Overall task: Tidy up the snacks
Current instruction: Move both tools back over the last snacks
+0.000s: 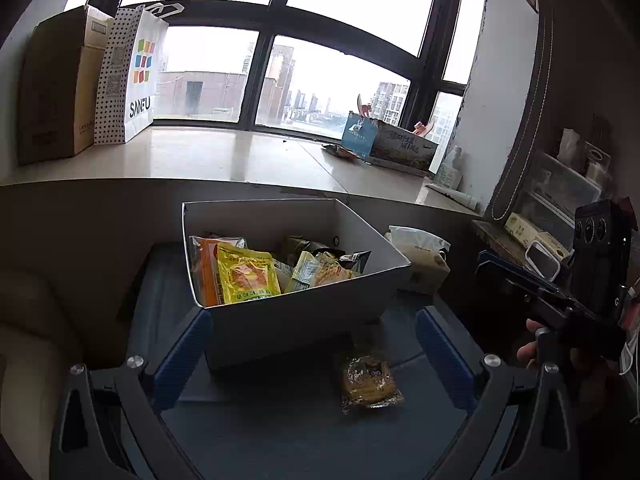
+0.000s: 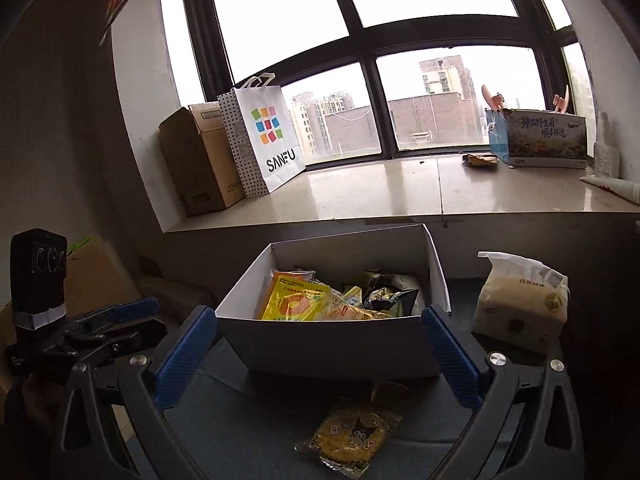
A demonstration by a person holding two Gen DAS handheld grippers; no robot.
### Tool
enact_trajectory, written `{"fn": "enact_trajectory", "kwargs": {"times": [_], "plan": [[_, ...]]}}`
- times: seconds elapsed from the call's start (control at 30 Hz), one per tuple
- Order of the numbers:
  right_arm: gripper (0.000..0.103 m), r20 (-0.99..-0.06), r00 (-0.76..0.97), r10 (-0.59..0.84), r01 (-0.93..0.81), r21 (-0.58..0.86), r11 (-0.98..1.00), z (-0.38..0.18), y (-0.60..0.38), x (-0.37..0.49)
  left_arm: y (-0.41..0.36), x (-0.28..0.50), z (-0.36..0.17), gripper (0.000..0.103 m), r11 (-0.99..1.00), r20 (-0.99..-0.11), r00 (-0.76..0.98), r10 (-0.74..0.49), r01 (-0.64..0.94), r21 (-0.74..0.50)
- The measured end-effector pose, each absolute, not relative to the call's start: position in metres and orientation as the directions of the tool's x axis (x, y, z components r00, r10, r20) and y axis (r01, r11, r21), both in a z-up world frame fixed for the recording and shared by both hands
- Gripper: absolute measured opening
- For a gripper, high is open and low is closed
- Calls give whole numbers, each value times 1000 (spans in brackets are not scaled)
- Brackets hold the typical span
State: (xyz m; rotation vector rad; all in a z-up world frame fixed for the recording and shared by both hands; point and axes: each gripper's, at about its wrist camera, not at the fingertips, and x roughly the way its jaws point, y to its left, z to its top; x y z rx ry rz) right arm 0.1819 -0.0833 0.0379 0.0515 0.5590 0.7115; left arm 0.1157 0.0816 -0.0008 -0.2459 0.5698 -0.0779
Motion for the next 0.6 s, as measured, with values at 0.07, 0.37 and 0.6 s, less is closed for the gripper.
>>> {"fn": "enact_trajectory", "kwargs": {"times": [0.07,0.37,0.6], "plan": [[103,-463,616,638,-626,205,752,34,-90,157,73,96,-5,103,965,-520,839,-158,20,-260],[103,-526,603,599,-604,189,774,-11,-119,85,59,24,-37,103,955,-542,827,-152,-19,-297],[103,-618,561,550,-546,223,807,-48,-136,78,49,8,-49,103,951,-552,816,-171,-10,-309]]}}
